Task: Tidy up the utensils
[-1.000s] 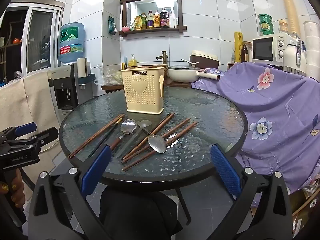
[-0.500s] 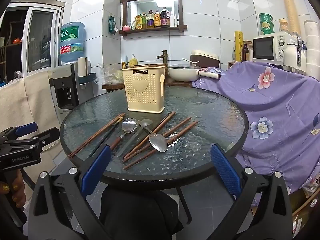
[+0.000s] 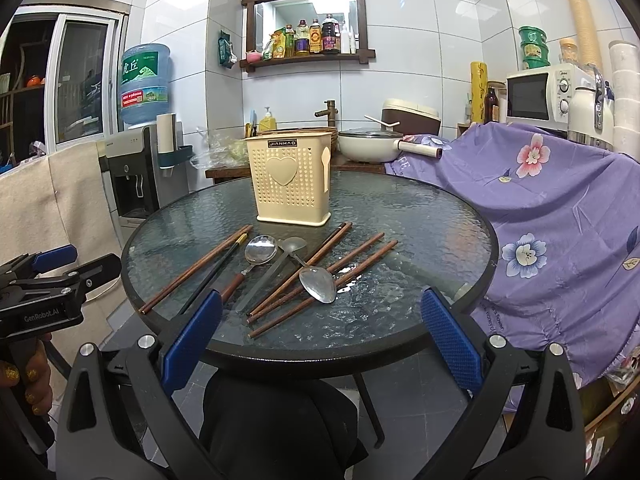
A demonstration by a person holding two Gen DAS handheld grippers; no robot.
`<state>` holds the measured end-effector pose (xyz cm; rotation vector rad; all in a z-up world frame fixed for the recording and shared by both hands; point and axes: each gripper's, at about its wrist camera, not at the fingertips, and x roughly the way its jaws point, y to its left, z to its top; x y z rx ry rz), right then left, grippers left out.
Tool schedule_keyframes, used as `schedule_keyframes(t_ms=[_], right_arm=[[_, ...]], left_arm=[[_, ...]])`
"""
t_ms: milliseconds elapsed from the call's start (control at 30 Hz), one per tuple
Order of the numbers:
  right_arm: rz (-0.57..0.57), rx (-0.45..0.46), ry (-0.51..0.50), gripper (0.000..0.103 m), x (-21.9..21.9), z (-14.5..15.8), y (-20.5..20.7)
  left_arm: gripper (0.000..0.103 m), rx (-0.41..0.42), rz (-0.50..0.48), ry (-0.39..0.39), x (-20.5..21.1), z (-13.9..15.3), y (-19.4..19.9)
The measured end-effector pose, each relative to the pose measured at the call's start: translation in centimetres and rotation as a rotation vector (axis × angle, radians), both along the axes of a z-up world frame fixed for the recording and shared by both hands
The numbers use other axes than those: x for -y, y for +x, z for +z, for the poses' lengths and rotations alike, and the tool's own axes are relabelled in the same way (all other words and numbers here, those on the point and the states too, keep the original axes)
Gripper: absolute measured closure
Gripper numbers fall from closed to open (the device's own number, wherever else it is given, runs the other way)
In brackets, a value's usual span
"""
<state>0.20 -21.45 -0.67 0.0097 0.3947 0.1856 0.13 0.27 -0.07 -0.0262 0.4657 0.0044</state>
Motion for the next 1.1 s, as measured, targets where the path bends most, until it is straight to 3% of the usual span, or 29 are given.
schedule_keyframes(t_ms=[1100], right_arm=[[0.008, -0.011, 0.007, 0.005, -0.22, -0.38, 0.33]], left_arm=[[0.006, 0.007, -0.006, -0.007, 0.16, 0.1, -0.22]])
